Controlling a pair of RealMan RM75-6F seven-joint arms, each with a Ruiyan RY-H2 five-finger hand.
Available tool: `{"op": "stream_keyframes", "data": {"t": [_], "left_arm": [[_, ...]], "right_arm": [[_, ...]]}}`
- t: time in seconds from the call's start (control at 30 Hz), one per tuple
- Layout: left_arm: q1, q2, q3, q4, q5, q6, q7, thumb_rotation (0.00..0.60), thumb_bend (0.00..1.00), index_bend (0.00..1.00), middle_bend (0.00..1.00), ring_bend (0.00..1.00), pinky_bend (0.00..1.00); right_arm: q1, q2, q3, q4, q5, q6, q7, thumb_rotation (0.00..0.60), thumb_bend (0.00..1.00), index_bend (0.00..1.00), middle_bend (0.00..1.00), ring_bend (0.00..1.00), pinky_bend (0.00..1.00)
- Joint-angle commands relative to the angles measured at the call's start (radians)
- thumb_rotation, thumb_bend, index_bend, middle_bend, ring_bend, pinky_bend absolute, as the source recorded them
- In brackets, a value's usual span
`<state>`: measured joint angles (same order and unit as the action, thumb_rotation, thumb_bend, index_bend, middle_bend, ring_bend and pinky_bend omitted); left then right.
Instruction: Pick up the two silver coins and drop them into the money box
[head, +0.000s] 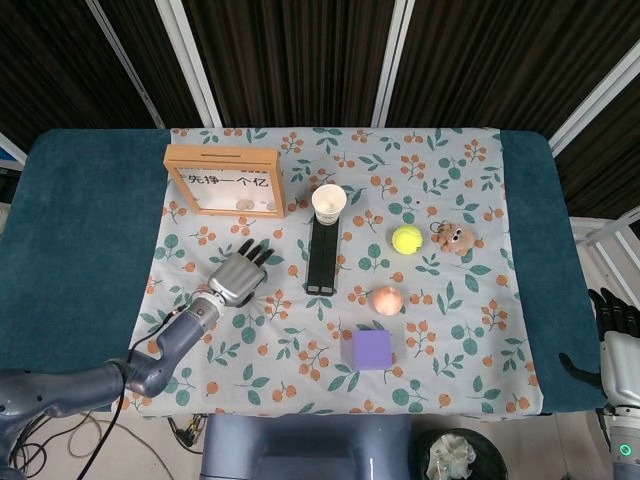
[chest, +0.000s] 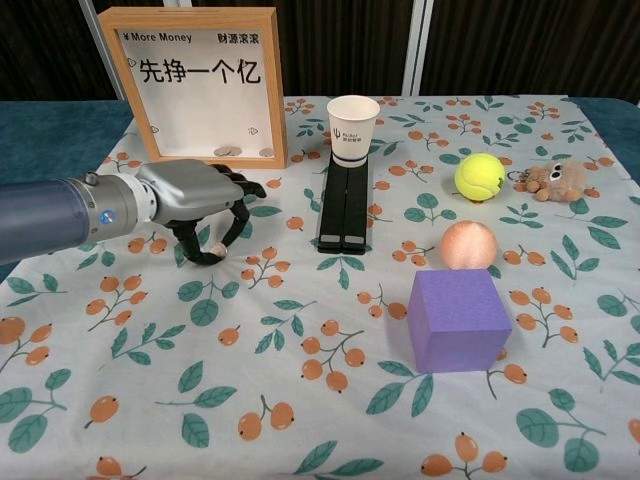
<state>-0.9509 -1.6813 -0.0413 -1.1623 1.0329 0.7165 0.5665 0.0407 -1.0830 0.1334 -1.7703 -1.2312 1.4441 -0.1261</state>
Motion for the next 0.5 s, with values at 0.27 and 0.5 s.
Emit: {"op": "stream_keyframes", "data": {"t": [0.27, 0.5], "left_arm": [[0.002, 0.009, -0.005, -0.011, -0.007, -0.002, -0.005, 0.6, 0.33, 0.6, 0.03, 0.0, 0.0], [0.004, 0.011, -0.006, -0.015, -0.014, -0.001, -0.004, 0.6, 0.43, 0.61, 0.04, 0.0, 0.0]], "right_arm": [[0.0, 0.0, 0.001, -0.001, 0.001, 0.0, 0.007, 0.6, 0.26, 0.0, 0.0, 0.0, 0.0], [-0.001, 0.0, 0.001, -0.003, 0.003, -0.003, 0.012, 0.6, 0.26, 0.0, 0.0, 0.0, 0.0]]}}
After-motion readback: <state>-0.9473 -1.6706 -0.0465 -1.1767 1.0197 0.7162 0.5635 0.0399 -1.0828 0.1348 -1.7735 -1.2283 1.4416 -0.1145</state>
